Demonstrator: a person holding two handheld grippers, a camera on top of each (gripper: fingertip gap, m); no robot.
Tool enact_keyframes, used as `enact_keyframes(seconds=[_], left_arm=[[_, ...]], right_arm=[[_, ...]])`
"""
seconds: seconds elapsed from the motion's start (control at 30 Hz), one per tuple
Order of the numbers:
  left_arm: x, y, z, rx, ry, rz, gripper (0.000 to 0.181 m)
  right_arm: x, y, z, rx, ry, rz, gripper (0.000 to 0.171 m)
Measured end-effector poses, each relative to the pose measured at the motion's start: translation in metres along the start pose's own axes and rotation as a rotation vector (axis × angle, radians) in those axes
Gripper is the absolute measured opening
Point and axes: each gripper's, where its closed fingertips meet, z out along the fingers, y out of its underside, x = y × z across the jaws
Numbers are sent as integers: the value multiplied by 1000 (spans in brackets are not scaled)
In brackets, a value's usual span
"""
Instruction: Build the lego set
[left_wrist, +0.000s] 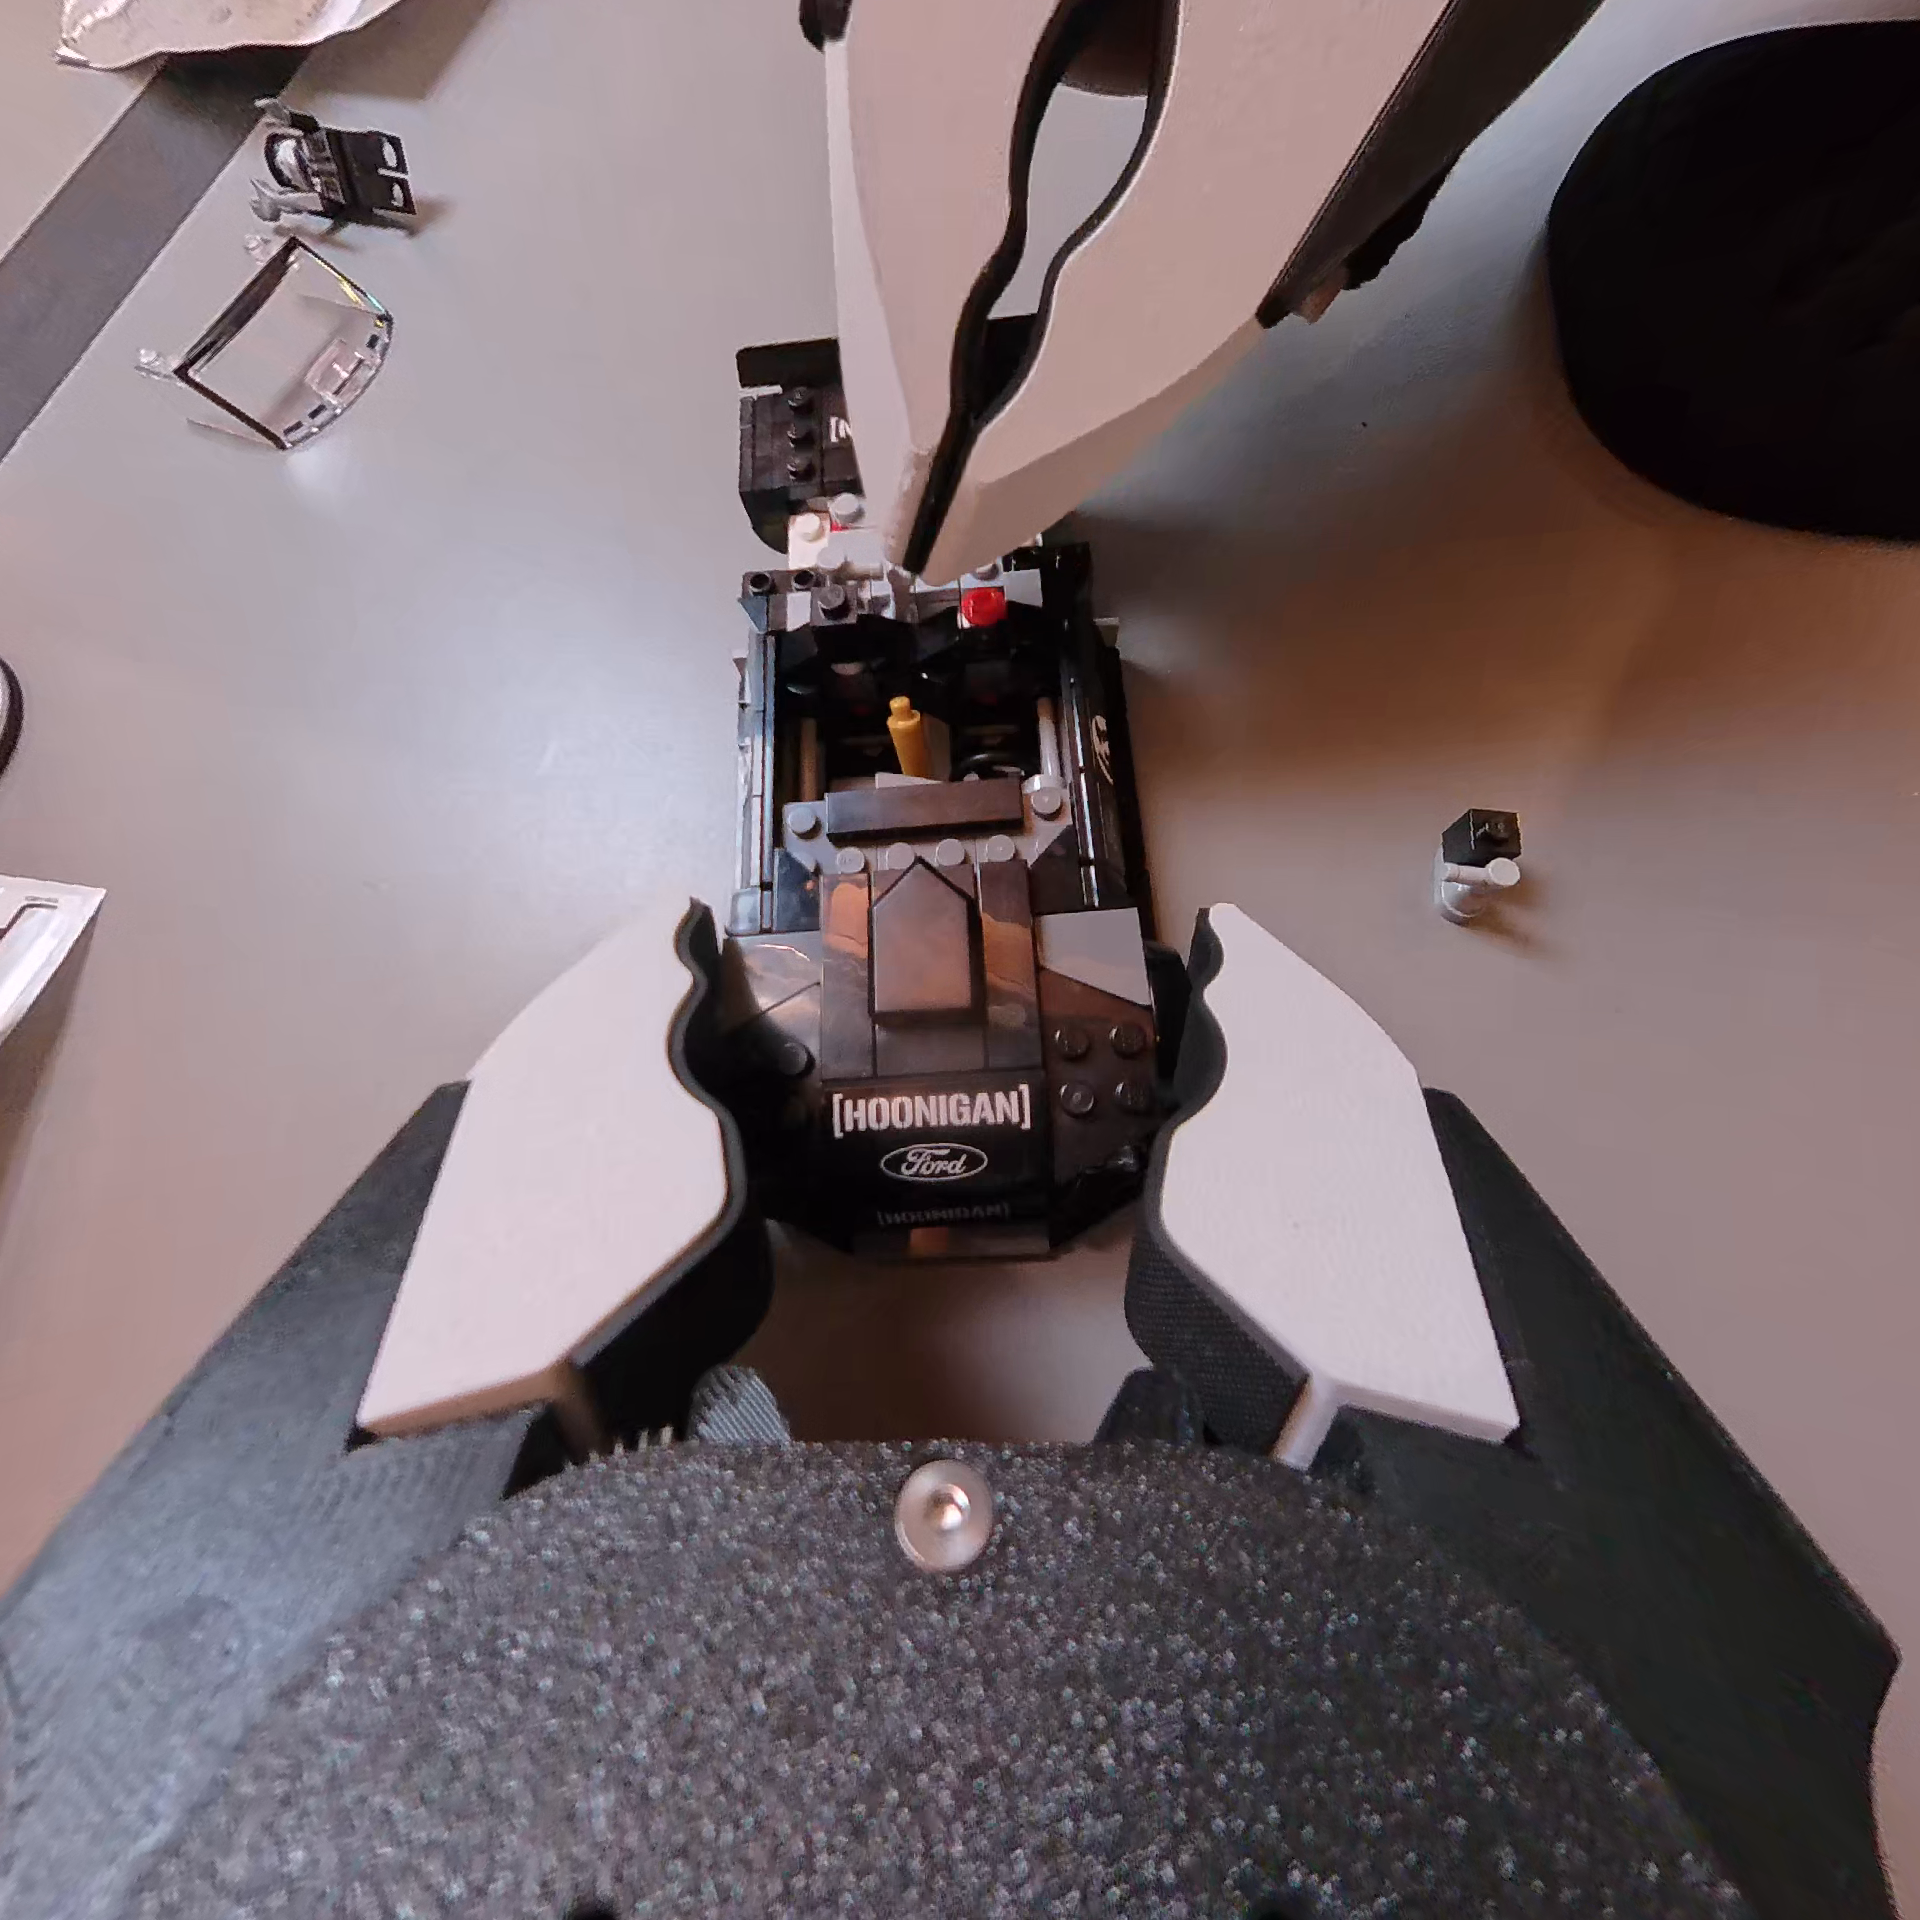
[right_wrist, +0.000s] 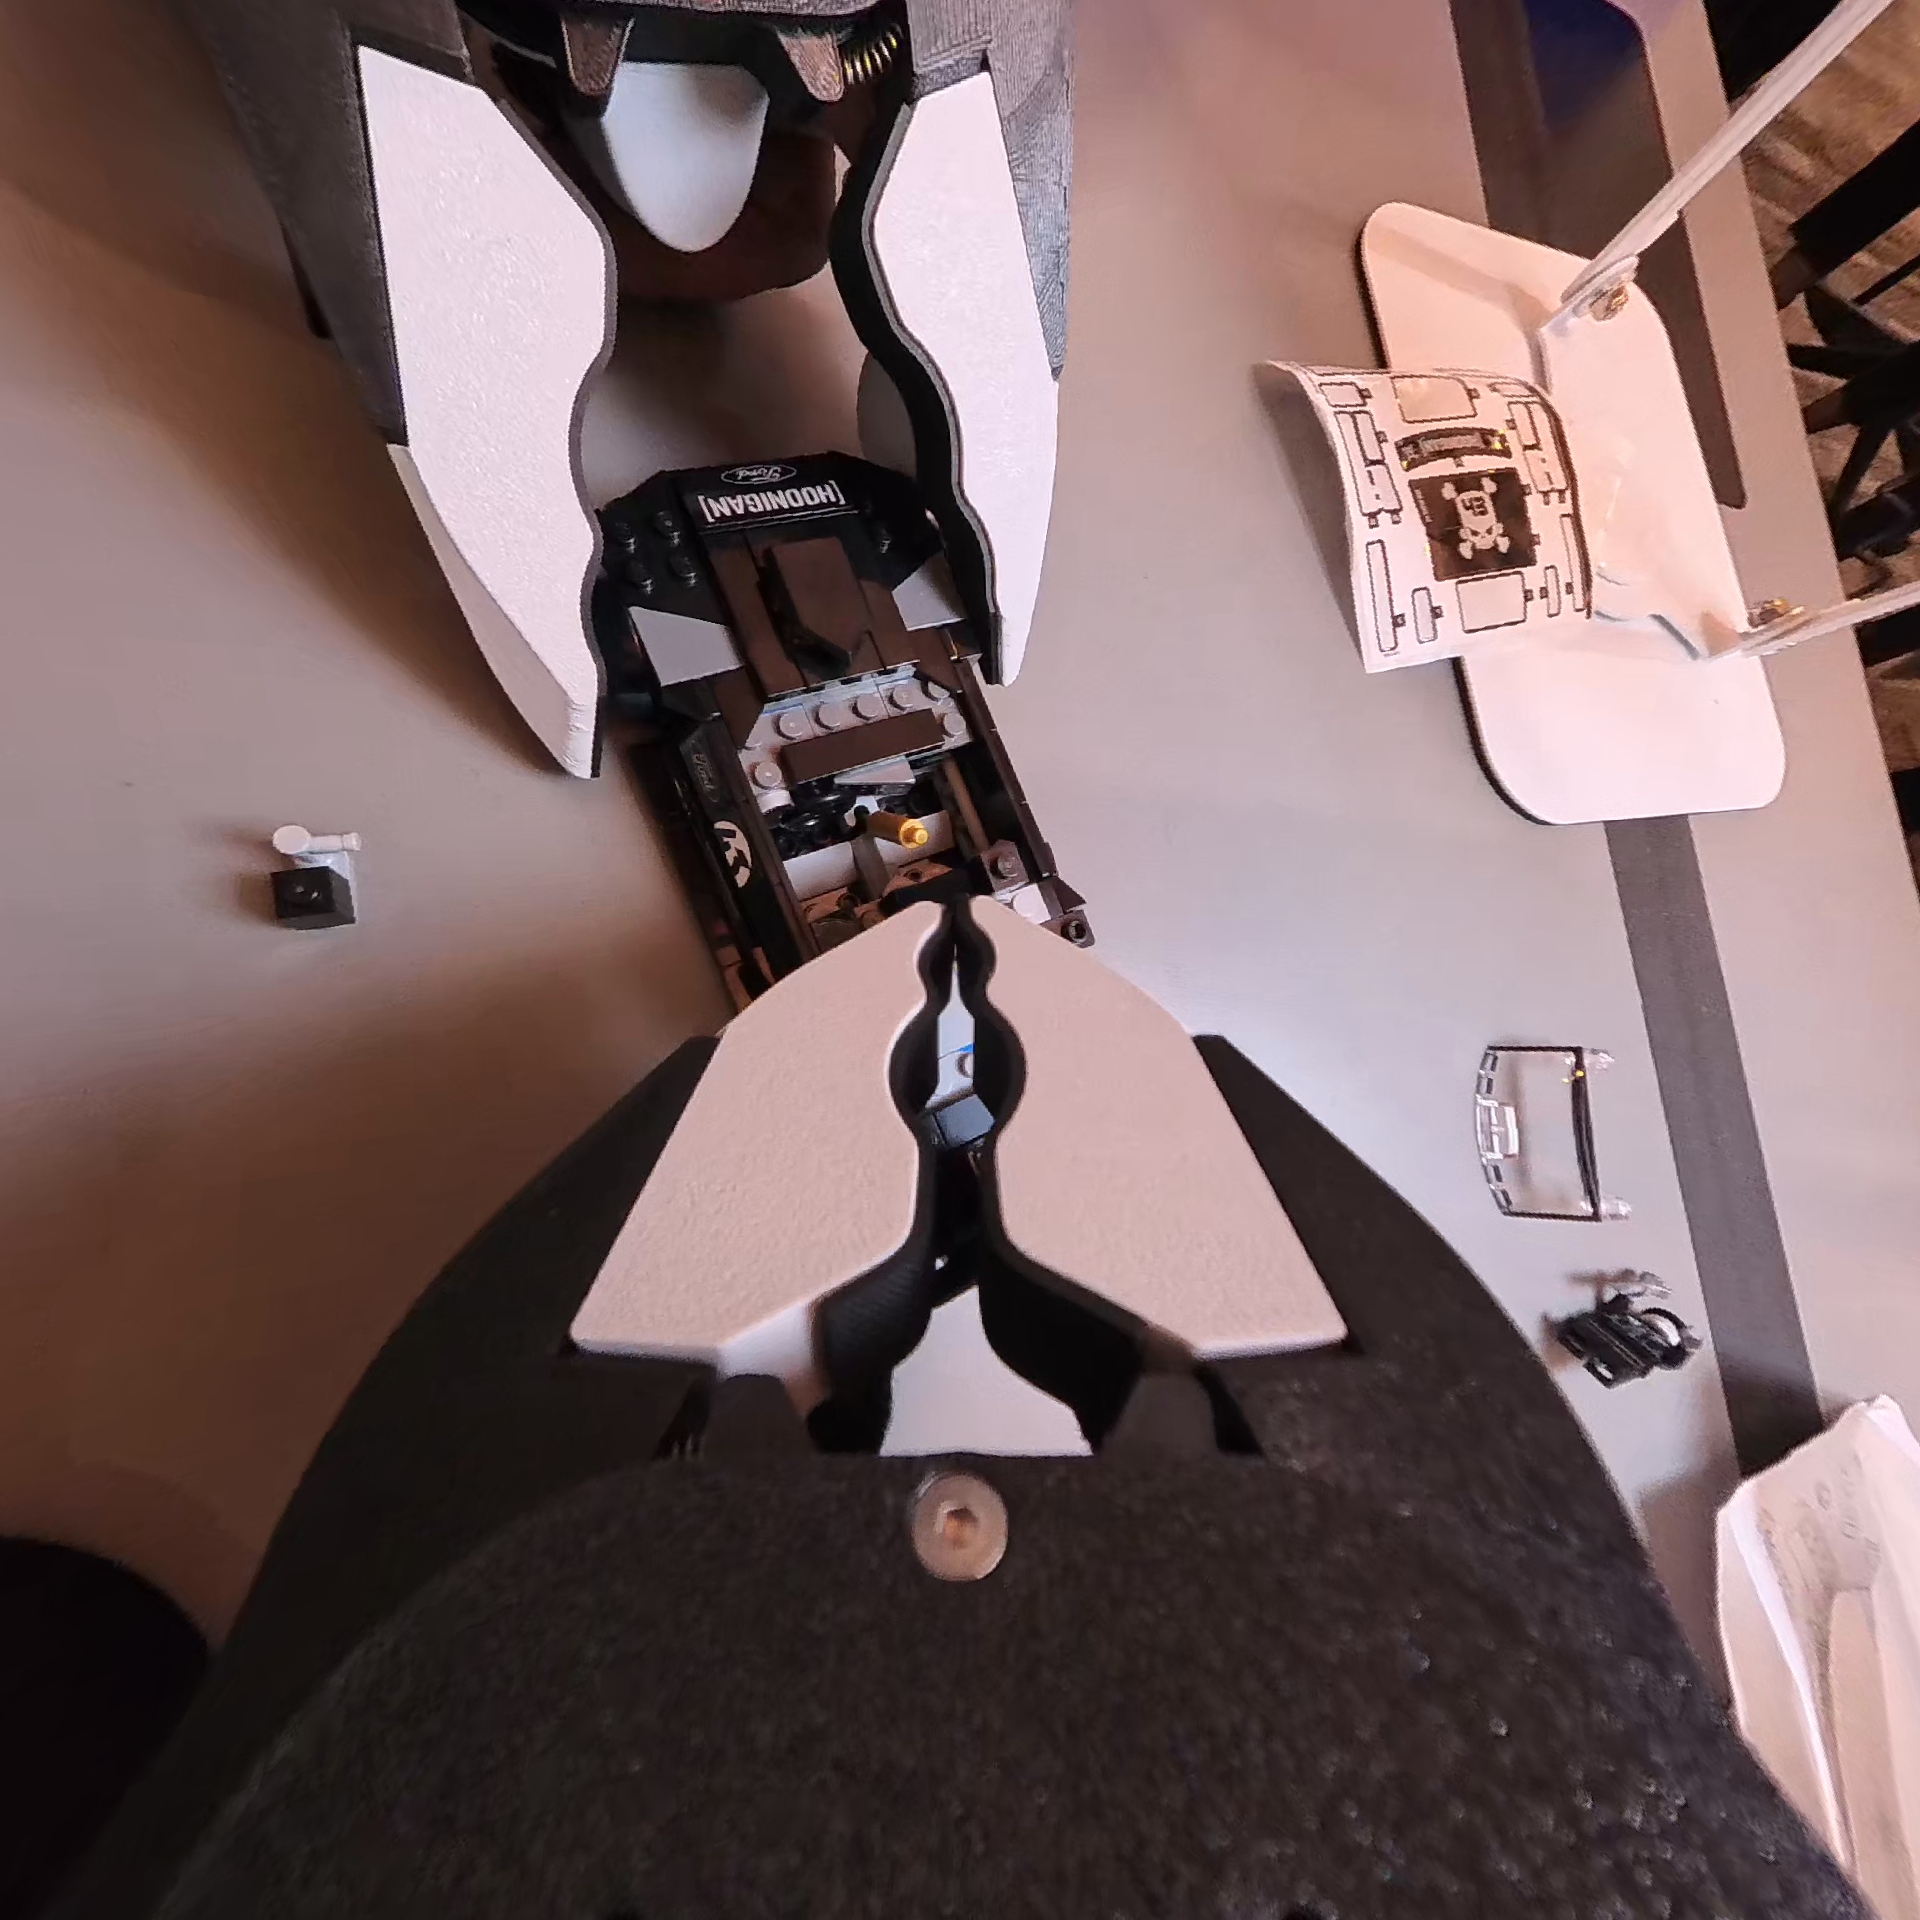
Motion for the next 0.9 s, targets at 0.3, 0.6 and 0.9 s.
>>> enact_keyframes(seconds=[0.3, 0.6, 0.9], left_arm=[[0, 0, 0, 0, -2, -1, 86], [0, 0, 0, 1, -3, -4, 86], [1, 0, 1, 0, -4, -7, 86]], right_arm=[[3, 1, 1, -7, 9, 11, 9], [3, 2, 2, -9, 28, -7, 5], [2, 2, 1, -8, 27, -12, 5]])
